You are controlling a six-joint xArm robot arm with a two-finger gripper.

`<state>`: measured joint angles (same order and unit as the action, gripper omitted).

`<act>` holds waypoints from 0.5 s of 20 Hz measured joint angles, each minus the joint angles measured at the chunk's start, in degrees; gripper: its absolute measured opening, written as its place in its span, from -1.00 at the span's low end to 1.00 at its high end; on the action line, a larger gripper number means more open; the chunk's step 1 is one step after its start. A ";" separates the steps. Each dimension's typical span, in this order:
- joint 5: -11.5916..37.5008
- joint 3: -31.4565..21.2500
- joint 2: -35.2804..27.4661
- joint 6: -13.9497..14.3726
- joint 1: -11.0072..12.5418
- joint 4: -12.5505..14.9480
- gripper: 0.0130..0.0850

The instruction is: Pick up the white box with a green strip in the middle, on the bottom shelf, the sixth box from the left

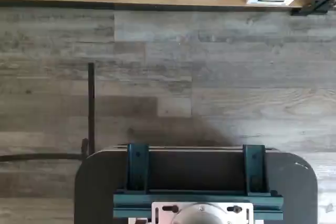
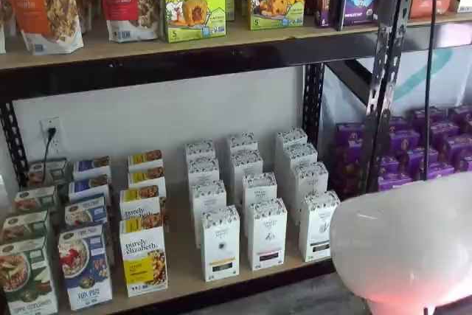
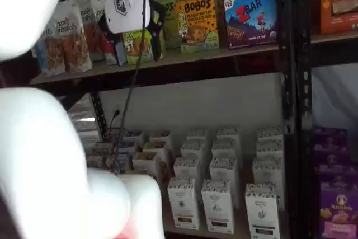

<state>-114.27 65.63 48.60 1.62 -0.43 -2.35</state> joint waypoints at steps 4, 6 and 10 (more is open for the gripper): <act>0.67 -0.41 0.29 1.08 -2.13 2.54 1.00; 1.51 -1.14 0.57 1.07 -2.20 2.87 1.00; 4.82 -4.38 1.41 0.44 -1.89 4.18 1.00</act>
<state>-109.45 61.25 50.01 2.06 -2.32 1.83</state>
